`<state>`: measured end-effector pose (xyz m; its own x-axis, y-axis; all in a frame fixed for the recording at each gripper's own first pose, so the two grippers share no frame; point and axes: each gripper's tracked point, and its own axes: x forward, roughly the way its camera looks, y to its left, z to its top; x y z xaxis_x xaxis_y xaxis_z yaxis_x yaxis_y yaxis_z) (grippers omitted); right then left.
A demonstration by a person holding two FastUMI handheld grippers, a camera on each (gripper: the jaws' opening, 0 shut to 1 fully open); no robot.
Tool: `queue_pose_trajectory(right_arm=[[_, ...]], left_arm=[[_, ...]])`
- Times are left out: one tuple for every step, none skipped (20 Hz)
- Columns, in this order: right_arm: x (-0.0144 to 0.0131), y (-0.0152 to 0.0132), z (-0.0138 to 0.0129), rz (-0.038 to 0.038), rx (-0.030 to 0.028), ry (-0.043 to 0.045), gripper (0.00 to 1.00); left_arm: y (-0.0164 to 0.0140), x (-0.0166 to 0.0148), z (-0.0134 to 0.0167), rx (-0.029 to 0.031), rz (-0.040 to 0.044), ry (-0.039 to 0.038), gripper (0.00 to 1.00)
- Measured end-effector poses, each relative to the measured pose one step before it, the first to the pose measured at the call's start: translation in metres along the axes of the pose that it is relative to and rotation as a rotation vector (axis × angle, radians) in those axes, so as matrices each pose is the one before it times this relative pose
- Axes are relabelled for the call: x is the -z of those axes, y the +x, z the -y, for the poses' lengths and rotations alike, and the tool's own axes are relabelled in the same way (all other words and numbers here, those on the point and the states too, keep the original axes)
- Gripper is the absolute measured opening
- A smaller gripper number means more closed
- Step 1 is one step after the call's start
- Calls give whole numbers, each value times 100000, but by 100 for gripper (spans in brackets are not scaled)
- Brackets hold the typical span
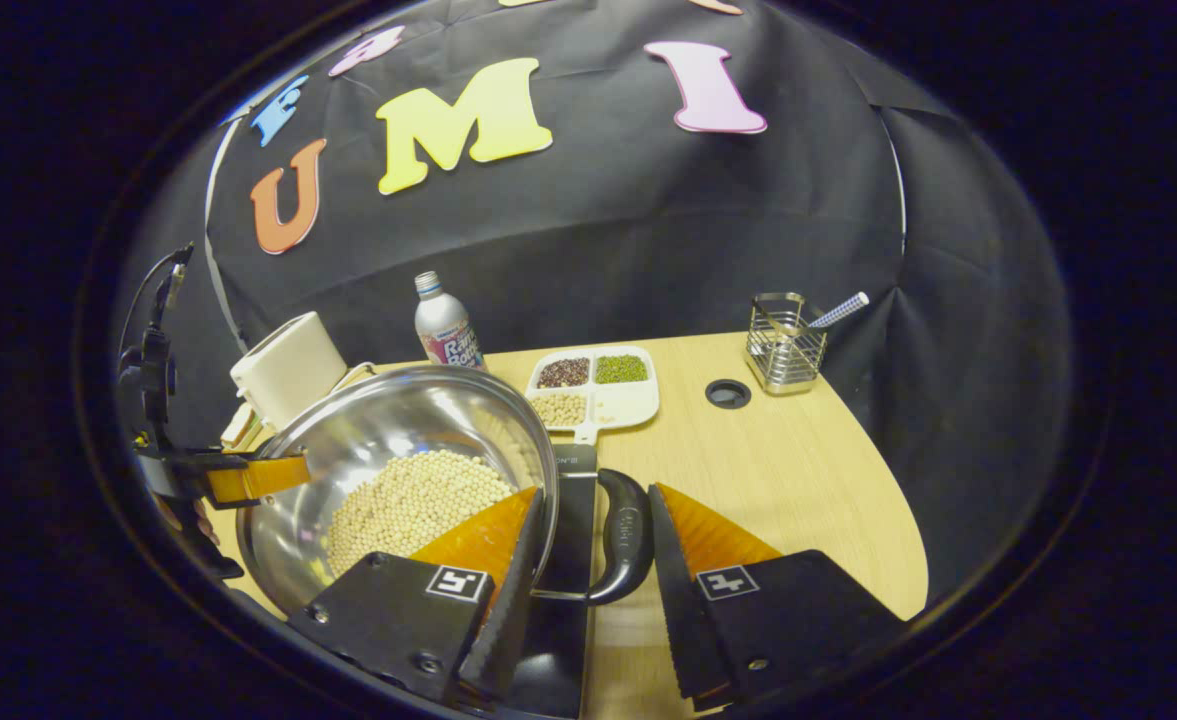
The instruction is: First push the handle of the pot to place it horizontally, then grasp the pot with both hands and set it on the induction cooktop.
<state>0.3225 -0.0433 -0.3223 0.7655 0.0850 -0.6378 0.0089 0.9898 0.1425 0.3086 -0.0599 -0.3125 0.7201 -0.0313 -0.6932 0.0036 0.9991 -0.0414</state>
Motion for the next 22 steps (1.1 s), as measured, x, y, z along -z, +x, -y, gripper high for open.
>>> queue_pose_trajectory(right_arm=[[-94, -61, 77, 868, -190, 1384, 60], [-68, 35, 24, 1135, -209, 1442, 60], [6, 44, 60, 766, -381, 1892, 63], [125, -139, 59, 491, -23, 982, 64], [62, -69, 463, 62, 1290, 1130, 65], [7, -351, 106, 922, 59, 1160, 70], [-193, -577, -83, 1575, -129, 230, 83], [-92, -859, -140, 2142, 79, -397, 83], [-59, -961, -245, 1918, -185, -1322, 83], [48, -1145, -395, 1745, -785, -1626, 84], [112, -1174, -519, 986, -861, -1719, 86], [85, -1226, -457, 1851, -84, -1352, 88], [33, -1205, -474, 1567, -93, -1870, 89], [273, -1282, -346, 1478, 153, -1999, 89], [-22, -1153, -419, 2116, 158, -1685, 91], [-157, -1267, -347, 2339, 404, -579, 91], [39, -1217, -203, 1474, 594, -49, 91], [-61, -1226, -97, 1968, 577, 233, 91], [-204, -1171, -20, 1816, 874, 393, 91], [-256, -1221, 15, 2267, 575, -255, 91], [-249, -1333, 153, 2073, 427, -658, 91], [-520, -1267, 127, 2882, 227, -39, 90]], left_arm=[[-268, -365, -96, -627, 1352, -34, 71], [-382, -414, 80, 344, 1981, 220, 74], [-594, -430, 109, 176, 2207, -276, 74], [-676, -404, 14, -556, 2241, -171, 77], [-551, 46, -237, -1574, 1325, 344, 82], [-692, -83, -161, -1016, 1231, 1140, 90], [-697, -139, -102, -1354, 2449, 771, 93], [-881, -32, 7, -471, 2234, 357, 98], [-1022, 118, 259, 681, 1601, -18, 98], [-1150, 108, 145, 941, 1481, -609, 98], [-1060, -15, 141, 610, 1907, -1195, 98], [-1139, -203, -61, 580, 2704, -969, 98], [-1294, -265, -66, 275, 2765, -1184, 98], [-1480, -349, -5, 1031, 3431, -952, 98], [-1161, -236, 189, 806, 2592, -1007, 98], [-1370, -110, 213, 1217, 2006, -339, 97], [-1388, 91, 251, 582, 898, 159, 97], [-1417, -155, -52, -449, 1263, 187, 96], [-1188, -50, -125, -280, 1219, 457, 96], [-1191, -107, -45, 6, 1773, 295, 96], [-973, -340, 197, 566, 2380, 147, 96], [-1078, -329, 421, 1064, 2166, 204, 95]])
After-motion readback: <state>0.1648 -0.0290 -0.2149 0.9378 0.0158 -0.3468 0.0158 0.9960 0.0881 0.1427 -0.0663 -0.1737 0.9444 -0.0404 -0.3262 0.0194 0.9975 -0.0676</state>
